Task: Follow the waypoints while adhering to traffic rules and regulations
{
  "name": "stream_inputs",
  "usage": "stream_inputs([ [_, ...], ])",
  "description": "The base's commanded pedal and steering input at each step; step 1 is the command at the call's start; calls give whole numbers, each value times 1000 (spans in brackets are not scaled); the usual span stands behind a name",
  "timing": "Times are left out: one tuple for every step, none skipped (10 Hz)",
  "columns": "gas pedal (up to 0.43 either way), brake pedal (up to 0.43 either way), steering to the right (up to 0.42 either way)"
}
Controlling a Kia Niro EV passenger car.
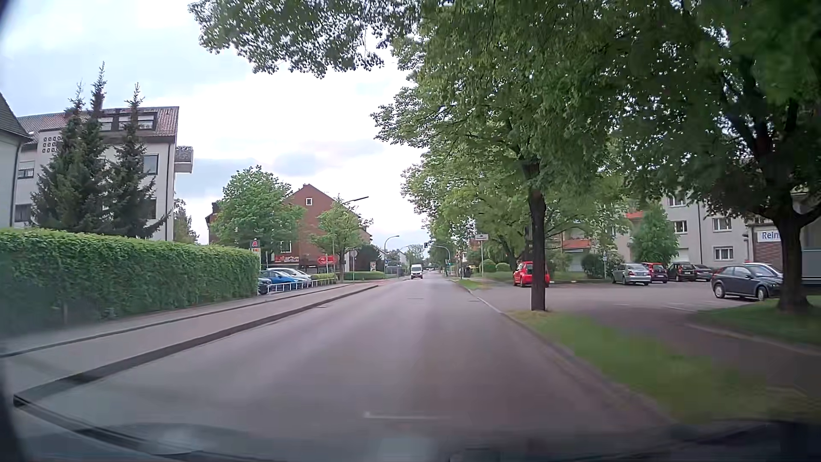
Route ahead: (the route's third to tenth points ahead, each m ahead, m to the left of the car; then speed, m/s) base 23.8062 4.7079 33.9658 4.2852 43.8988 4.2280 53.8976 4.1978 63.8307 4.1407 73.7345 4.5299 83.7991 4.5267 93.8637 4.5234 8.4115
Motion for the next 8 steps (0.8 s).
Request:
stream_inputs([
  [220,0,0],
  [220,0,-1],
  [220,0,-3],
  [220,0,-2],
  [209,0,-2],
  [177,0,-2],
  [177,0,-2],
  [177,0,-2],
])
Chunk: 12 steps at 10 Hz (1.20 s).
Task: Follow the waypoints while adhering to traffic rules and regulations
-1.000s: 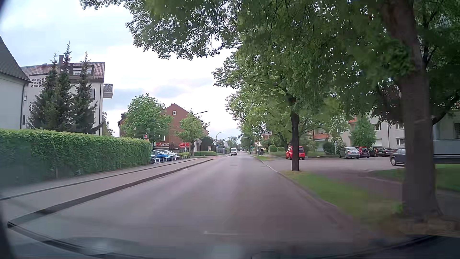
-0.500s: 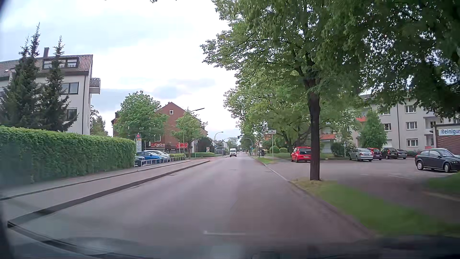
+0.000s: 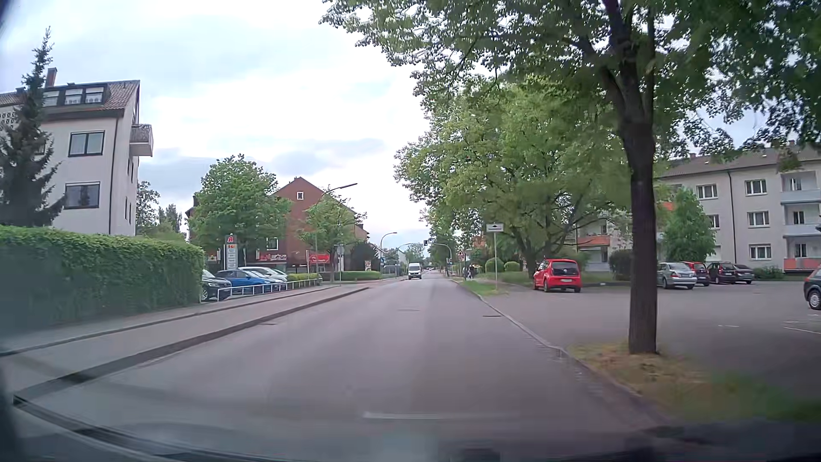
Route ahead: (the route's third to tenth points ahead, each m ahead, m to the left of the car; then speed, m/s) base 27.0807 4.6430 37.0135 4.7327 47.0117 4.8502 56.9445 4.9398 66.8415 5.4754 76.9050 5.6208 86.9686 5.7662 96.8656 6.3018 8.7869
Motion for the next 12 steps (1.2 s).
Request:
stream_inputs([
  [169,0,-2],
  [118,0,-1],
  [98,0,-2],
  [98,0,-1],
  [138,0,-1],
  [189,0,-1],
  [209,0,-2],
  [209,0,-2],
  [209,0,-1],
  [209,0,-2],
  [209,0,-2],
  [209,0,-2],
])
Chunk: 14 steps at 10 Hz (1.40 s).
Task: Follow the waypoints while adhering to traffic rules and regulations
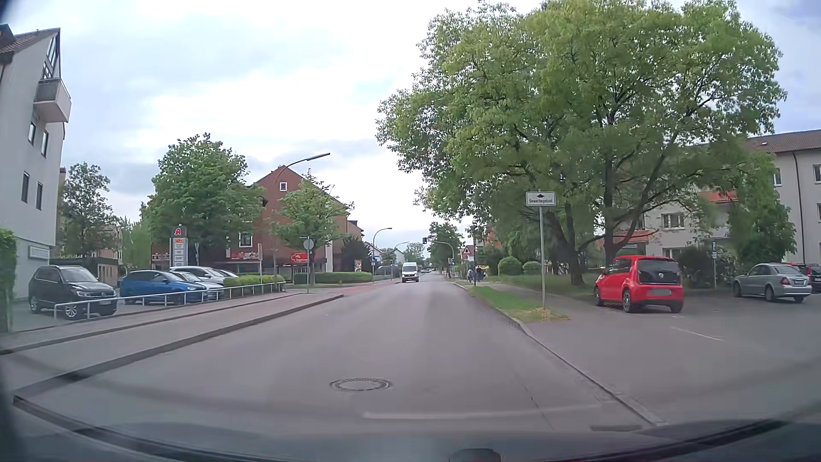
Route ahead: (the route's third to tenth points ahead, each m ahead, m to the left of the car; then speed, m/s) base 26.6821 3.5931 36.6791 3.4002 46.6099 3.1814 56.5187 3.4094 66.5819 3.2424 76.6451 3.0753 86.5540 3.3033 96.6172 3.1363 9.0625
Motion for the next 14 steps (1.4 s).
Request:
stream_inputs([
  [209,0,-2],
  [209,0,-2],
  [209,0,-2],
  [209,0,-2],
  [209,0,-2],
  [209,0,-1],
  [209,0,-2],
  [209,0,-2],
  [209,0,-2],
  [209,0,-2],
  [197,0,-2],
  [189,0,-2],
  [189,0,-2],
  [189,0,-2],
])
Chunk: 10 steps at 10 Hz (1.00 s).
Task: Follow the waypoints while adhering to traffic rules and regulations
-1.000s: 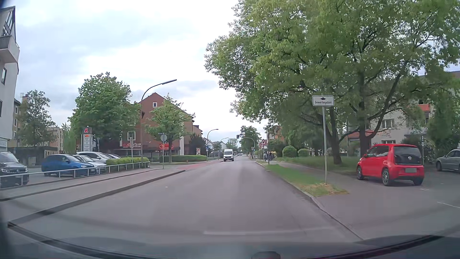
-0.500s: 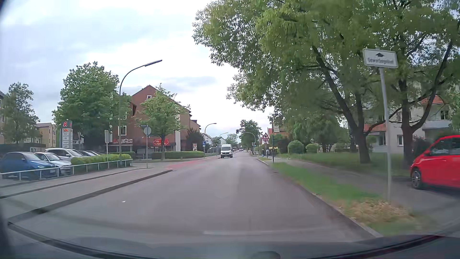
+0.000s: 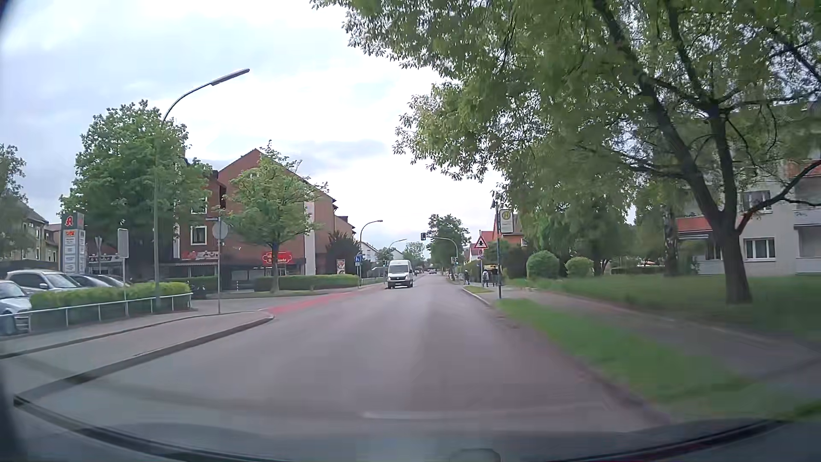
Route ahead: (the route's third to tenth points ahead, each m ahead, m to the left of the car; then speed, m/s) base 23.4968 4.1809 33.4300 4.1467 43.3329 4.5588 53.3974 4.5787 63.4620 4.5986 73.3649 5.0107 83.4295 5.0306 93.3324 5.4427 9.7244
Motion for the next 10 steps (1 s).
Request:
stream_inputs([
  [189,0,-2],
  [138,0,-2],
  [0,0,-2],
  [0,0,-2],
  [0,0,-2],
  [0,0,-2],
  [0,0,-2],
  [0,0,-2],
  [0,0,-2],
  [0,0,-2],
])
